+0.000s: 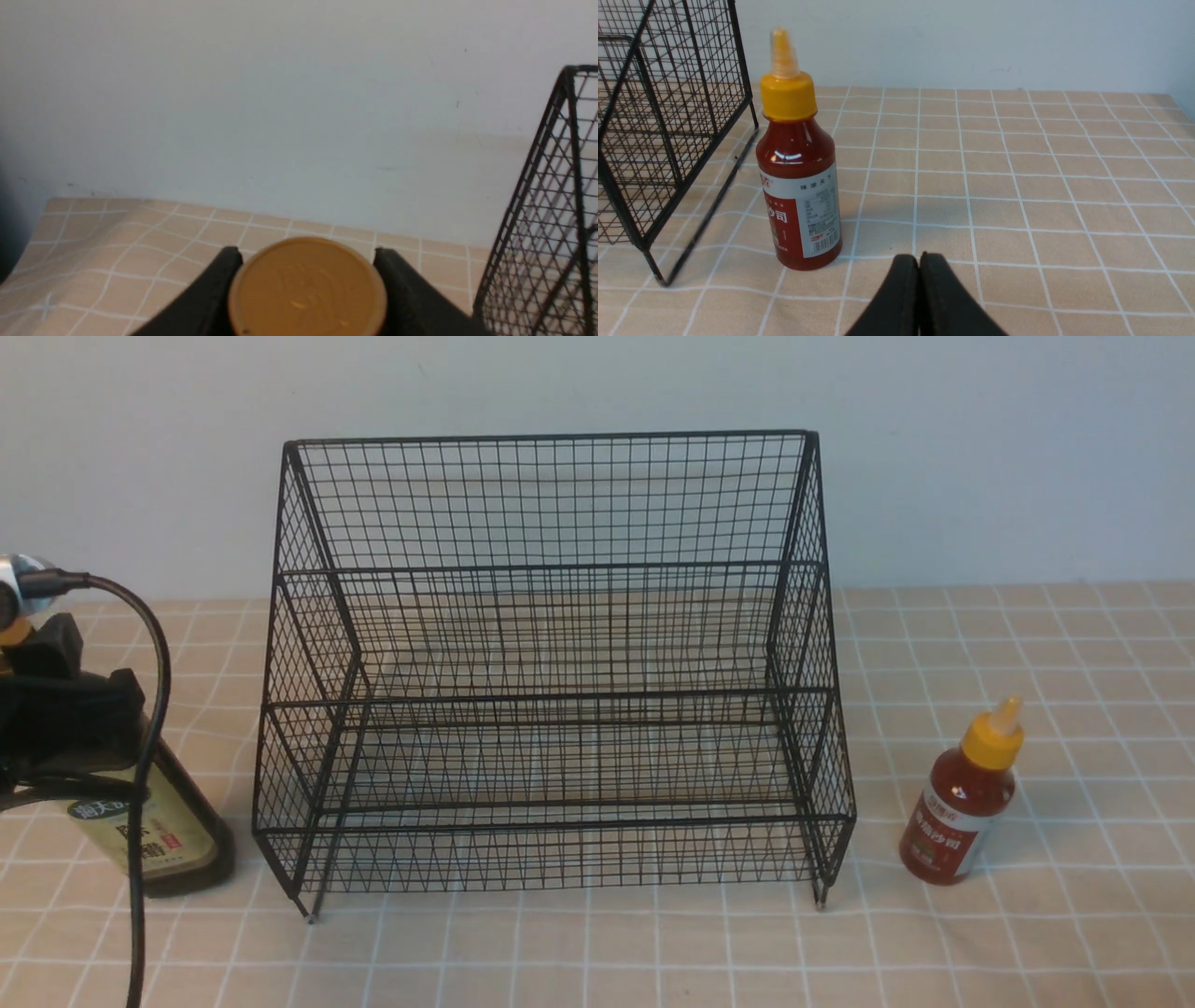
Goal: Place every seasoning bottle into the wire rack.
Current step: Use the left arm to put the condiment bottle back on the shelf
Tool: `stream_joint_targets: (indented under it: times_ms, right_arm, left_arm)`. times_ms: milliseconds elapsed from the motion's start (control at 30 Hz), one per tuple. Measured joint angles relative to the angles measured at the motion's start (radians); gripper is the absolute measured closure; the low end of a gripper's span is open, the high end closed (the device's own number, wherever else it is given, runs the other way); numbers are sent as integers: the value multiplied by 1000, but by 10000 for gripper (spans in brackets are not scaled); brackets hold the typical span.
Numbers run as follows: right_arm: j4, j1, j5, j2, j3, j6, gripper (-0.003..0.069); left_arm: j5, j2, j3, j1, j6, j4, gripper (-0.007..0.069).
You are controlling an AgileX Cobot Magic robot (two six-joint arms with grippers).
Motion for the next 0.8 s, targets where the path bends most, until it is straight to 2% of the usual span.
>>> stream_joint_targets:
  times_ms: [67,100,200,367,467,600,800]
  right_arm:
    - [0,0,0,0,0,0,671]
    - [0,0,0,0,0,0,671]
    - [0,0,0,0,0,0,671]
    - [0,0,0,0,0,0,671]
    - [0,0,0,0,0,0,671]
    - [0,0,0,0,0,0,671]
    - [0,0,0,0,0,0,671]
  left_arm:
    - [59,-34,-36,0,21,-1,314]
    - [160,-74,-103,0,50,-2,314]
    - [280,-129,-209,0,96,-11,314]
    - [382,-161,-367,-1,126,-14,314]
    - [405,-162,-408,-16,104,-32,314]
    - [400,-150,-450,-126,60,-81,314]
    - [274,-60,-454,-268,69,-108,314]
